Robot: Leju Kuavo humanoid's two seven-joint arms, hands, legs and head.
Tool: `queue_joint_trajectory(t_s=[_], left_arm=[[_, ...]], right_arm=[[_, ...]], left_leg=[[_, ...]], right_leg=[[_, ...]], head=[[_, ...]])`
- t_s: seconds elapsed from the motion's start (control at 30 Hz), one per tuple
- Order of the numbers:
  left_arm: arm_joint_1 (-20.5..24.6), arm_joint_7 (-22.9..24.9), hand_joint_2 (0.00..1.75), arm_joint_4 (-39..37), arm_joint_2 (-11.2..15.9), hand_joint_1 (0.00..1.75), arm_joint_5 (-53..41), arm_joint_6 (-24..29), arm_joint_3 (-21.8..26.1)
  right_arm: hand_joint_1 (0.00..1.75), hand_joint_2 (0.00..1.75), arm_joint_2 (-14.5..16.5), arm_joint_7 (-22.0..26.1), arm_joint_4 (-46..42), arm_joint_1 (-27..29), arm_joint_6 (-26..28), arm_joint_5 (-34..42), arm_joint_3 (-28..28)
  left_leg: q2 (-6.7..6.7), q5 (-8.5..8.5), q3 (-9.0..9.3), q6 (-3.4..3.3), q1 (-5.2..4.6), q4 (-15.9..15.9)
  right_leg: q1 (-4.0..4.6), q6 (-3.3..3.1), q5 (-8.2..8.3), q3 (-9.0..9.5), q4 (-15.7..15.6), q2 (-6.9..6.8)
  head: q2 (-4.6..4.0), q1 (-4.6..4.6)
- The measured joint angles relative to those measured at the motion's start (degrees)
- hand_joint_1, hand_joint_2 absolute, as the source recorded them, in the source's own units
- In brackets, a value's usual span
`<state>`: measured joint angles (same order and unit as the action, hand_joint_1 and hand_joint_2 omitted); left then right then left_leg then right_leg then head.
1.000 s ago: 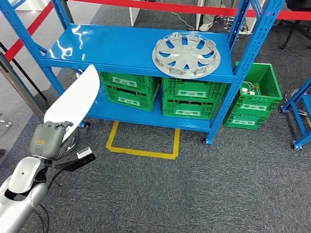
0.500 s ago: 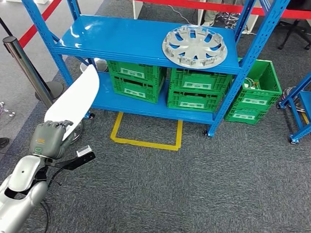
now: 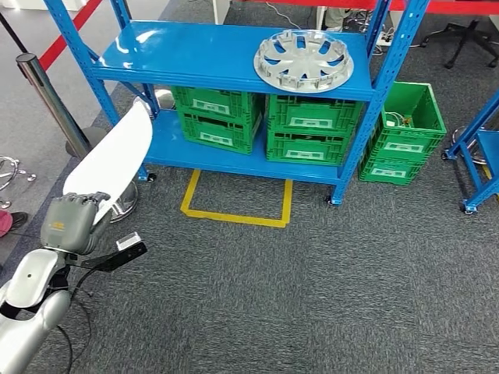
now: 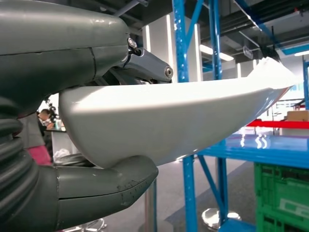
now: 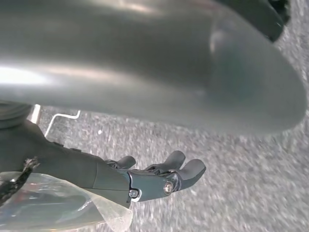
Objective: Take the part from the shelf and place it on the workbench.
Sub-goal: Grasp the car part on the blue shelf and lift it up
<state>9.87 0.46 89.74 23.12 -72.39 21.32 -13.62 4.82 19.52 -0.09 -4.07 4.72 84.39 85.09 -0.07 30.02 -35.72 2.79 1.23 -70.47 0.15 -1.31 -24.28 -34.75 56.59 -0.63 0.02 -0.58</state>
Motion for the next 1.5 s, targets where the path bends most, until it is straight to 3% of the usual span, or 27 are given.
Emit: queue_joint_trajectory(t_s=[0.03,0.1,0.17,0.23,0.27,0.3,0.37,0.4,0.43,0.47,0.53,0.57,0.6,0.67,0.73,0.77,0.8,0.87,0.9,0.93,0.97,1.0,1.07,1.13,1.2,1.33,1.5], left_arm=[[0.07,0.00,1.75,0.00,-0.01,1.75,0.02,-0.03,0.02],[0.09,0.00,1.75,0.02,-0.01,1.75,0.10,-0.02,0.10],[0.06,-0.05,1.75,0.02,0.01,1.75,0.38,0.05,0.20],[0.08,-0.28,1.75,-0.01,-0.02,1.75,0.94,0.01,0.25],[0.10,-0.43,1.75,-0.01,-0.05,1.75,1.29,-0.07,0.26],[0.13,-0.55,1.75,0.00,-0.10,1.75,1.57,-0.18,0.26],[0.12,-0.66,1.75,0.02,-0.19,1.75,2.01,-0.39,0.26],[0.07,-0.77,1.75,0.02,-0.23,1.75,2.43,-0.48,0.26],[-0.01,-0.94,1.75,0.02,-0.28,1.75,3.03,-0.53,0.27],[-0.13,-1.22,1.75,0.02,-0.34,1.75,3.80,-0.56,0.28],[-0.42,-1.95,1.75,0.04,-0.48,1.75,5.42,-0.51,0.34],[-0.51,-2.27,1.75,0.10,-0.55,1.75,6.04,-0.50,0.39],[-0.56,-2.50,1.75,0.20,-0.61,1.75,6.53,-0.51,0.48],[-0.55,-2.69,1.75,0.44,-0.73,1.75,7.11,-0.61,0.71],[-0.63,-2.74,1.75,0.55,-0.85,1.75,7.36,-0.69,0.91],[-0.74,-2.78,1.75,0.56,-0.86,1.75,7.40,-0.71,1.02],[-0.86,-2.82,1.75,0.57,-0.85,1.75,7.44,-0.70,1.14],[-1.12,-2.92,1.75,0.57,-0.81,1.75,7.48,-0.65,1.38],[-1.27,-2.93,1.75,0.57,-0.81,1.75,7.51,-0.63,1.46],[-1.44,-2.95,1.75,0.57,-0.81,1.75,7.54,-0.62,1.52],[-1.58,-2.99,1.75,0.57,-0.82,1.75,7.57,-0.62,1.60],[-1.65,-3.03,1.75,0.57,-0.82,1.75,7.59,-0.62,1.68],[-1.64,-3.10,1.75,0.58,-0.81,1.75,7.61,-0.63,1.86],[-1.66,-3.10,1.75,0.67,-0.80,1.75,7.61,-0.64,2.06],[-1.71,-3.10,1.75,0.79,-0.77,1.75,7.61,-0.62,2.20],[-1.93,-3.10,1.75,0.83,-0.72,1.75,7.61,-0.56,2.29],[-1.98,-3.13,1.75,0.83,-0.69,1.75,7.61,-0.57,2.31]], right_arm=[[0.00,0.00,0.02,-0.01,0.01,-0.03,0.01,0.00,0.01],[0.00,0.00,0.06,0.00,0.02,-0.06,0.04,0.00,0.02],[0.00,0.00,0.09,0.02,0.02,0.01,0.11,0.00,0.02],[0.00,0.00,0.10,0.02,0.02,0.17,0.20,0.00,0.03],[0.00,0.00,0.10,0.02,0.02,0.24,0.23,0.01,0.03],[0.00,0.00,0.10,0.02,0.02,0.28,0.27,0.01,0.04],[0.00,0.00,0.10,0.02,0.02,0.17,0.31,0.02,0.05],[0.00,0.00,0.10,0.03,0.02,0.10,0.34,0.01,0.06],[0.00,0.00,0.10,0.04,0.02,0.05,0.39,0.01,0.09],[0.00,0.00,0.10,0.05,0.02,0.05,0.46,0.01,0.14],[0.00,0.00,0.10,0.11,0.02,0.08,0.62,0.02,0.28],[0.00,0.00,0.10,0.15,0.02,0.04,0.69,0.02,0.35],[0.00,0.00,0.10,0.19,0.02,-0.06,0.73,0.02,0.41],[0.00,0.00,0.10,0.23,0.02,-0.28,0.77,0.01,0.49],[0.00,0.00,0.11,0.20,0.02,-0.25,0.77,-0.01,0.54],[0.00,0.00,0.13,0.17,0.02,-0.17,0.77,-0.03,0.58],[0.00,0.00,0.14,0.16,0.02,-0.08,0.76,-0.06,0.64],[0.00,0.00,0.14,0.15,0.02,0.02,0.75,-0.15,0.78],[0.00,0.00,0.14,0.15,0.02,0.07,0.75,-0.19,0.84],[0.00,0.00,0.15,0.15,0.02,0.12,0.75,-0.24,0.88],[0.00,0.00,0.15,0.14,0.02,0.15,0.75,-0.28,0.93],[0.00,0.00,0.16,0.13,0.02,0.17,0.75,-0.34,1.00],[0.00,0.00,0.16,0.10,0.02,0.13,0.76,-0.47,1.21],[0.00,0.00,0.19,0.05,0.01,0.04,0.75,-0.58,1.38],[0.00,0.00,0.21,0.01,0.01,0.08,0.75,-0.64,1.43],[0.00,0.00,0.21,0.00,0.02,0.12,0.74,-0.80,1.53],[0.00,0.00,0.21,0.00,0.01,0.14,0.61,-1.04,1.81]], left_leg=[[0.00,-0.67,2.64,0.20,0.16,3.52],[-0.04,0.11,7.14,-0.18,0.11,10.46],[-0.04,0.86,8.05,-1.26,-0.26,12.74],[0.16,-0.29,6.93,-2.36,-0.22,12.63],[0.27,-1.06,6.19,-2.90,-0.16,12.69],[0.37,-1.91,5.29,-3.32,-0.07,12.75],[0.40,-3.48,3.26,-3.67,-0.11,12.70],[0.39,-4.24,2.15,-3.64,-0.13,12.67],[0.39,-4.99,1.07,-3.55,-0.15,12.64],[0.38,-5.69,0.04,-3.42,-0.15,12.62],[0.39,-7.07,-1.58,-3.03,-0.15,12.58],[0.38,-7.65,-2.15,-2.76,-0.19,12.54],[0.38,-8.21,-2.51,-2.46,-0.23,12.49],[0.41,-9.31,-2.75,-1.74,-0.22,12.68],[0.40,-9.85,-2.83,-1.01,-0.02,12.89],[0.36,-8.85,-3.10,-0.74,0.07,12.18],[0.32,-6.89,-3.66,-0.54,0.13,10.34],[0.29,-1.52,-5.53,-0.27,0.18,3.41],[0.29,0.25,-6.32,-0.16,0.18,-0.18],[0.29,0.87,-6.50,-0.13,0.18,-2.47],[0.29,0.37,-5.76,-0.19,0.16,-2.66],[0.29,-0.92,-3.98,-0.38,0.11,-0.58],[0.30,-3.09,0.87,-1.13,-0.17,6.71],[0.31,-3.45,3.51,-1.83,-0.54,11.40],[0.31,-3.42,3.57,-2.04,-0.68,12.39],[0.29,-3.73,3.31,-2.03,-0.69,12.81],[0.30,-4.05,2.98,-2.55,-0.87,12.78]], right_leg=[[-0.08,0.29,0.38,-1.06,0.66,-0.01],[-0.09,1.01,1.16,-2.55,1.74,0.06],[-0.07,1.72,2.19,-3.08,1.91,0.11],[-0.26,2.41,2.07,-3.64,2.07,0.24],[-0.33,2.75,0.35,-4.27,3.14,0.34],[-0.41,3.03,-2.42,-5.13,5.27,0.44],[-0.46,3.42,-8.43,-6.81,12.12,0.52],[-0.47,3.53,-9.54,-7.20,15.60,0.52],[-0.48,3.57,-8.98,-7.06,18.07,0.52],[-0.47,3.53,-7.18,-6.26,19.05,0.52],[-0.45,3.14,-3.85,-1.82,15.26,0.55],[-0.36,2.84,-4.18,1.73,10.85,0.57],[-0.28,2.59,-5.56,4.98,6.08,0.60],[0.02,2.14,-8.22,8.55,0.06,0.68],[0.07,1.47,-7.92,8.42,-0.86,0.57],[0.02,0.98,-7.43,8.18,-1.01,0.44],[-0.06,0.55,-6.87,7.92,-1.15,0.29],[0.03,0.03,-5.98,7.39,-1.11,0.12],[0.13,-0.01,-5.59,7.07,-1.01,0.09],[0.23,-0.03,-5.25,6.69,-0.86,0.09],[0.31,-0.01,-5.01,6.22,-0.63,0.10],[0.37,0.01,-4.88,5.81,-0.34,0.11],[0.45,0.13,-4.81,5.14,0.25,0.09],[0.54,0.54,-4.68,4.58,0.68,0.08],[0.63,0.86,-4.52,4.21,0.79,0.04],[0.68,0.17,-4.17,3.56,0.62,0.03],[0.48,1.10,-3.59,3.14,0.29,0.06]], head=[[0.01,-0.03],[0.01,0.01],[0.01,-0.03],[0.01,-0.16],[0.00,-0.06],[0.00,0.05],[0.00,0.28],[0.00,0.28],[0.00,0.27],[0.00,0.27],[0.01,0.27],[0.02,0.28],[0.02,0.25],[0.01,0.21],[0.01,0.19],[0.01,0.18],[0.01,0.13],[0.00,0.10],[0.00,0.10],[0.00,0.12],[0.00,0.11],[0.00,0.11],[0.00,0.13],[0.01,0.13],[0.02,0.14],[0.01,0.21],[0.00,0.20]])
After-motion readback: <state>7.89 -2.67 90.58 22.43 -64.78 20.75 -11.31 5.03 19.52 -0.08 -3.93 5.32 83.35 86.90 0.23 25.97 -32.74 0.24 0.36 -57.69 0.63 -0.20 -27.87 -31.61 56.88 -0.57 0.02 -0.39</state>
